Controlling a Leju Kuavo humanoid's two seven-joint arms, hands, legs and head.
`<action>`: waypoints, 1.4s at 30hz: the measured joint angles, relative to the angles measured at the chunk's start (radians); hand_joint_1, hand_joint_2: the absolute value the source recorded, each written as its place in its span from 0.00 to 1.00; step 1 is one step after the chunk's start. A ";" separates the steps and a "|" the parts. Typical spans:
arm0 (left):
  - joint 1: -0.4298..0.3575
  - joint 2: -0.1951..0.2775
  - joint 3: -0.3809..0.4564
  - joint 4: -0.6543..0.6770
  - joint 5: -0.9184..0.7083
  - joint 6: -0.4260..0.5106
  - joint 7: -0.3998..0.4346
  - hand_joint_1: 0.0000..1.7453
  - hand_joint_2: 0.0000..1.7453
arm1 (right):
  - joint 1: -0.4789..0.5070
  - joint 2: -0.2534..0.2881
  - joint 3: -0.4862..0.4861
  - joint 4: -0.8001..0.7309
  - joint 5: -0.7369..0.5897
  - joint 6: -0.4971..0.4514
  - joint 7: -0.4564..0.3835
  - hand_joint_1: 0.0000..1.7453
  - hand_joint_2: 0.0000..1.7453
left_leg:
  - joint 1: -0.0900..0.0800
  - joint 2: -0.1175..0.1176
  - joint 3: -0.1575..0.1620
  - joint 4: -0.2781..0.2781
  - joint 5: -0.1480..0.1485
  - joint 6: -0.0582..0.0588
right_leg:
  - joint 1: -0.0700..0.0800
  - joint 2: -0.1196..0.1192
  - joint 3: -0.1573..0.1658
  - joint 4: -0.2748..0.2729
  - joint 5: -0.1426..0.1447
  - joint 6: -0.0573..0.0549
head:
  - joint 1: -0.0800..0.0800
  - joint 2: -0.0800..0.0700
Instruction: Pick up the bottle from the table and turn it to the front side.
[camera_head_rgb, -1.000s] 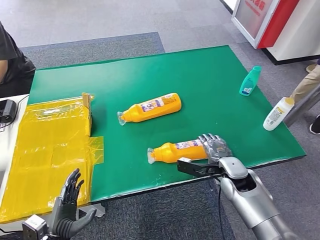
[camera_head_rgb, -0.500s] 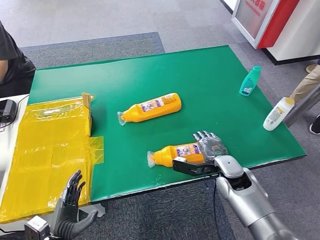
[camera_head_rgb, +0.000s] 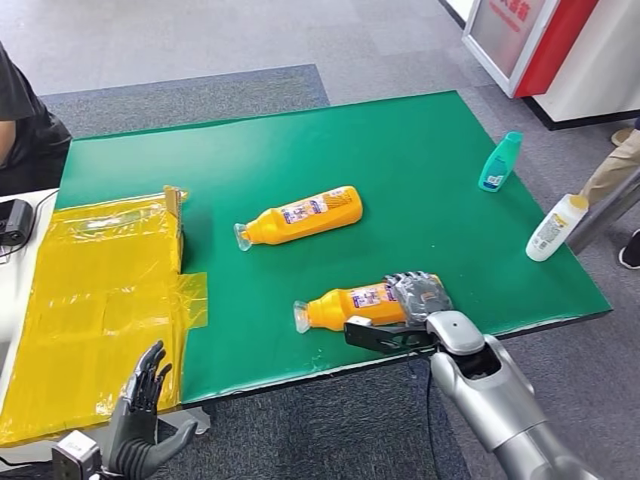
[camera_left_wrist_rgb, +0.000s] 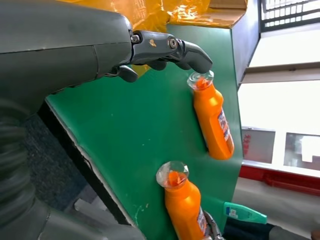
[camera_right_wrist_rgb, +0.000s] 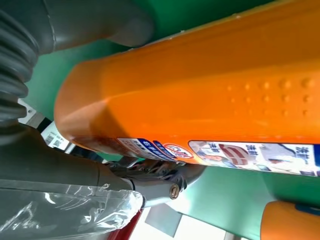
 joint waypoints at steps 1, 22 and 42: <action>-0.002 0.000 0.000 0.001 0.000 0.000 0.000 0.00 1.00 | -0.005 0.000 0.000 0.005 -0.005 0.004 0.000 1.00 1.00 | 0.000 0.000 0.000 0.000 0.000 0.000 | 0.000 0.000 0.000 0.000 0.000 0.000 | 0.000 0.000; 0.036 -0.009 0.020 0.003 0.024 -0.050 -0.023 0.00 1.00 | 0.151 0.015 -0.014 -0.211 -0.166 -0.145 -0.117 1.00 1.00 | 0.000 0.000 0.000 0.000 0.000 0.000 | 0.000 0.000 0.000 0.000 -0.001 0.000 | 0.000 0.000; 0.023 -0.053 -0.023 -0.083 0.187 -0.196 0.040 0.00 1.00 | 0.328 0.207 0.087 -0.479 -0.293 -0.235 -0.258 1.00 1.00 | 0.001 0.000 0.000 0.000 0.000 -0.001 | 0.001 0.000 -0.001 0.000 -0.002 -0.001 | 0.000 0.000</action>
